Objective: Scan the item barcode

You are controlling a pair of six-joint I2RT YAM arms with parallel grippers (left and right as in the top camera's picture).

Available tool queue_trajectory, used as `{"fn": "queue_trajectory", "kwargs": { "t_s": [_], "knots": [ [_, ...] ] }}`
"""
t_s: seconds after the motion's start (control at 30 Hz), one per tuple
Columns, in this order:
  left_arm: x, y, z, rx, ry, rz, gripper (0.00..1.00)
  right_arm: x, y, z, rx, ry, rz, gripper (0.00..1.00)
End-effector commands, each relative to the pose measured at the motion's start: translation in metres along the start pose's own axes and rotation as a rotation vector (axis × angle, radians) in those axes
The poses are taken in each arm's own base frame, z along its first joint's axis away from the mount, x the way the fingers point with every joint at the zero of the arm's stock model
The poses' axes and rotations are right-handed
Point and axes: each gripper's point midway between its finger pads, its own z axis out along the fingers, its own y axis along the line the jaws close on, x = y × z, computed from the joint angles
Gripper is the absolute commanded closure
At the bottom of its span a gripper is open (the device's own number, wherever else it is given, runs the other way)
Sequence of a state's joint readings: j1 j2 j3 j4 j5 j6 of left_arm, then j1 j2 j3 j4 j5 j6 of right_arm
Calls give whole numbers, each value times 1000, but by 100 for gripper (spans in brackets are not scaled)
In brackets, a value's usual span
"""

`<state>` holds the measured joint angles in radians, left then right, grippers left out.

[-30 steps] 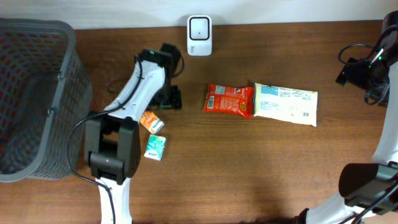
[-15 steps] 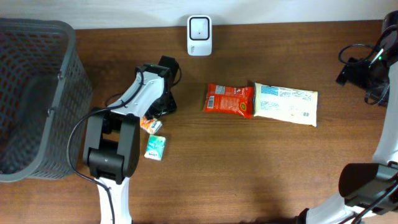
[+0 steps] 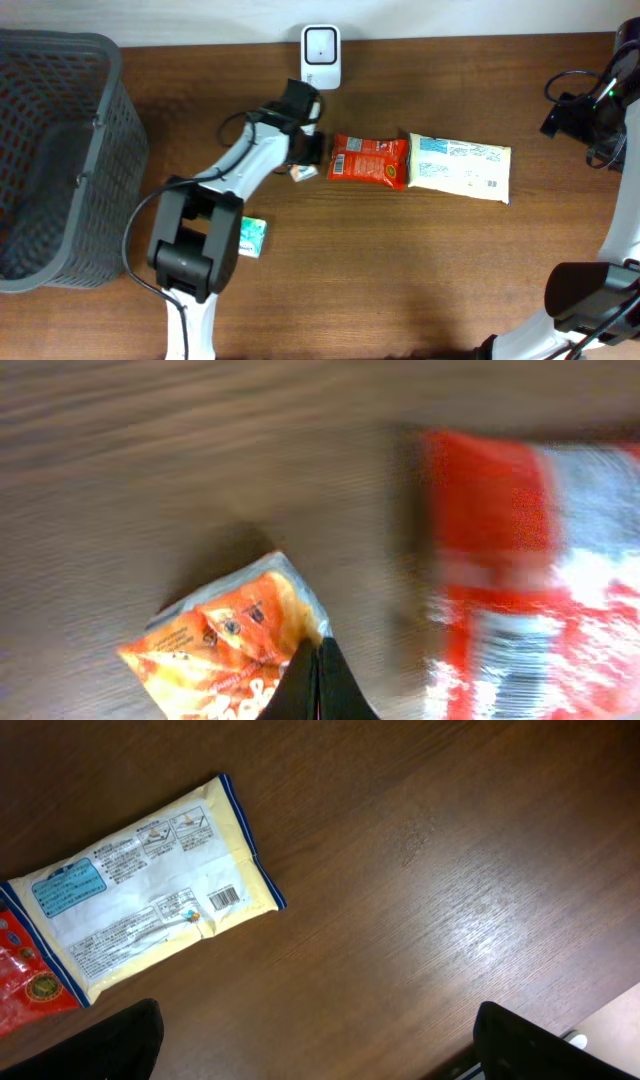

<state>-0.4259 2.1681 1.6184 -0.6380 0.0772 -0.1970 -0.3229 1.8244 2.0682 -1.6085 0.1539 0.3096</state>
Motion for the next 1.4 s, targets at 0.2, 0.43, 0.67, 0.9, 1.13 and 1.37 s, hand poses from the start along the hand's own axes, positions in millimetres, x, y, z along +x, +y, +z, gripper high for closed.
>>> {"fn": "queue_trajectory", "kwargs": {
  "t_s": [0.2,0.43,0.67,0.9,1.13,1.37],
  "knots": [
    [-40,-45,-54,14,-76,275,12,-2,-1,0,14,-6,-7,2],
    [20,-17,-113,-54,199,0,12,-2,-1,0,14,-6,-7,1],
    [87,9,-138,-184,485,-25,8,-2,-1,0,14,-6,-7,2],
    [133,17,-162,-220,660,-31,1,-2,-1,0,14,-6,-7,2],
    [187,30,-138,-232,676,-65,9,-2,-1,0,14,-6,-7,2],
    [198,40,-70,-211,542,-61,59,-2,-1,0,14,-6,-7,2]
  ]
}}
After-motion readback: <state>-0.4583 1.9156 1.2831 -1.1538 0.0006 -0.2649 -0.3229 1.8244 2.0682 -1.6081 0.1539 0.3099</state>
